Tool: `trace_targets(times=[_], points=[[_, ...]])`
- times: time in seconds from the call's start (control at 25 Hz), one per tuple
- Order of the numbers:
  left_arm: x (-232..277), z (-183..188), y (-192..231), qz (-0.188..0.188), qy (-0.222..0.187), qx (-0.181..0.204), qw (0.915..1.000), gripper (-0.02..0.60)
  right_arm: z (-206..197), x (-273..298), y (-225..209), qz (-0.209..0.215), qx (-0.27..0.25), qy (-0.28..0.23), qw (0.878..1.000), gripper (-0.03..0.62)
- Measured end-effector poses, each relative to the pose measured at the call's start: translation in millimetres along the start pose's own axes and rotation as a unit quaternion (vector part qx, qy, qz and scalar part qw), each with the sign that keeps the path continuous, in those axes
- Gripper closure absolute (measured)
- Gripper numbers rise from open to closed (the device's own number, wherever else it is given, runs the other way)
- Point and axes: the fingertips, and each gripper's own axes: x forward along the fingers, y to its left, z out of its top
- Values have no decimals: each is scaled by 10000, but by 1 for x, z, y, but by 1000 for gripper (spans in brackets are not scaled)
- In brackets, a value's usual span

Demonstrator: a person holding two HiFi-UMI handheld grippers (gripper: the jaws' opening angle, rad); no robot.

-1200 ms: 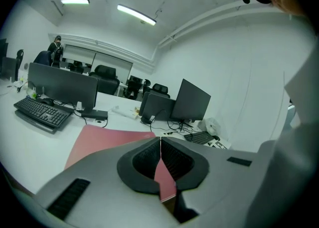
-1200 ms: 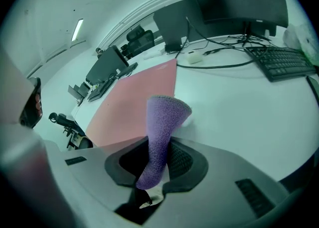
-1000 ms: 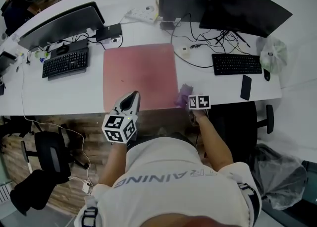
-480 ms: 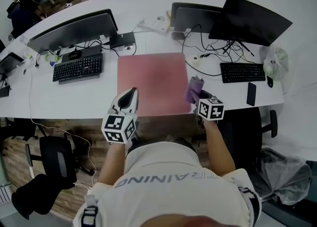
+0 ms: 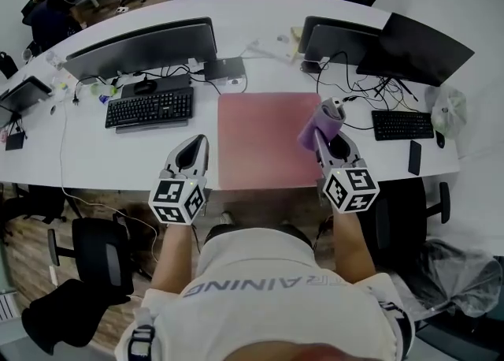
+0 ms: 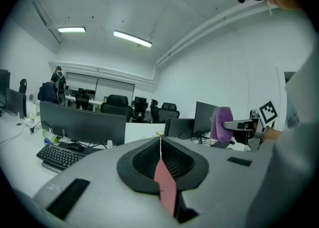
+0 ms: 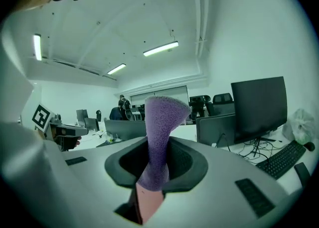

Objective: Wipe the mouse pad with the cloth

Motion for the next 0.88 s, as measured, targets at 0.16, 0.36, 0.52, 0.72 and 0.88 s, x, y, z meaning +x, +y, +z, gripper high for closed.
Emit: trace_targets(times=[0.16,0.36,0.52,0.72,0.88], points=[[-18,10,26,43,-149,108,9998,549,15,7,29,-96,-159,-218,9996,494],[-37,11,40,-62,-243,152,9996,549,15,10,60,-133,-371,-278,9988,496],[-43,4,41,-92,-234,66,9997,549,18,5,64,-212,-482,-295,9982,497],[-48,1,39,-97,-294,-10,9995,549,17,1,65,-220,-492,-241,9983,497],[-46,2,34,-77,-333,3,9994,549,18,-1,62,-159,-479,-204,9985,497]])
